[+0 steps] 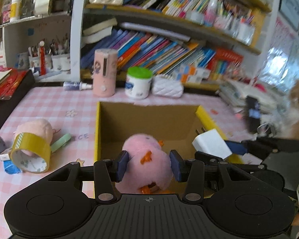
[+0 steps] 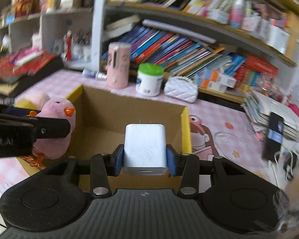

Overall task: Organize objects
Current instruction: 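Carry the chick and plug to the yellow box and release both inside, then withdraw both tools from the box toward the remaining objects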

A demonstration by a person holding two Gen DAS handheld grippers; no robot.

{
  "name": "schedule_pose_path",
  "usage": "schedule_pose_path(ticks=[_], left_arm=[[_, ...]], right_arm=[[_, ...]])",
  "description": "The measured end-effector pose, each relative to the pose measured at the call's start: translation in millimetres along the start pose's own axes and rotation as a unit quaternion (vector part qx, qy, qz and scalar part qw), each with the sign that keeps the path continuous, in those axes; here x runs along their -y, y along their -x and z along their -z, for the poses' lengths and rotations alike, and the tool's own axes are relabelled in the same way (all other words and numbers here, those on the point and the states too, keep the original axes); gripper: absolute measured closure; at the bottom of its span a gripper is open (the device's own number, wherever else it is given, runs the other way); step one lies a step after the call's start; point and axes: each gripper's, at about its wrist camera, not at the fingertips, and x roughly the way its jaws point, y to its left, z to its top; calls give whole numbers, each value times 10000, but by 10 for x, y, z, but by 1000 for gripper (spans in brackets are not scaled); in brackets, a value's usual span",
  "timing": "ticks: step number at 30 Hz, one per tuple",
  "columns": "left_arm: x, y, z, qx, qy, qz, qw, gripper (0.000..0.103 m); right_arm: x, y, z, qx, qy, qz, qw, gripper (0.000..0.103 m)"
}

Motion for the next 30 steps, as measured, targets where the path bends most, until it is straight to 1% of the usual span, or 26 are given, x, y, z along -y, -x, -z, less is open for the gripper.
schedule_pose_path(ticks=[2, 3, 8, 11, 14, 17, 18, 19, 20, 21, 22, 23, 24, 26, 30], left_arm=[[15, -112, 14, -116, -48, -111, 9999, 64], [27, -165, 16, -171, -99, -155, 9997, 69], [86, -356, 20, -334, -266, -345, 9985, 70], [96, -395, 24, -393, -257, -394, 9981, 70], [117, -398, 25, -397, -241, -405, 9981, 70], [150, -341, 16, -313, -261, -404, 9984, 69], [162, -300, 14, -239, -282, -418, 9984, 66], [177, -249, 7, -164, -312, -393, 9986, 58], [181, -191, 2, -87, -325, -365, 9988, 52], [183, -105, 4, 39, -324, -337, 9989, 40], [176, -25, 9, 180, -308, -319, 9989, 34], [171, 58, 17, 325, -288, -302, 9986, 33], [162, 153, 30, 449, -265, -302, 9982, 31], [126, 291, 41, 611, -187, -320, 9974, 25], [17, 540, 123, 855, -16, -355, 9957, 17]], right_arm=[[-13, -163, 14, -141, 201, -71, 9997, 62], [-18, -249, 19, -234, 285, -139, 9992, 62], [-52, -608, 44, -796, 721, -558, 9926, 62], [-9, -745, 30, -1117, 654, -805, 9883, 62], [-5, -788, 45, -1228, 694, -886, 9860, 62], [36, -833, 54, -1324, 559, -936, 9852, 62], [45, -823, 62, -1286, 545, -913, 9860, 60], [33, -802, 64, -1203, 588, -861, 9872, 58], [22, -772, 62, -1117, 619, -848, 9882, 54], [23, -731, 56, -1025, 586, -847, 9894, 49], [36, -672, 45, -907, 486, -831, 9912, 47], [50, -613, 33, -796, 367, -789, 9930, 43], [64, -534, 24, -662, 214, -728, 9949, 43], [93, -368, 21, -412, -113, -625, 9971, 41], [94, 1, 72, 27, -686, -263, 9973, 34]])
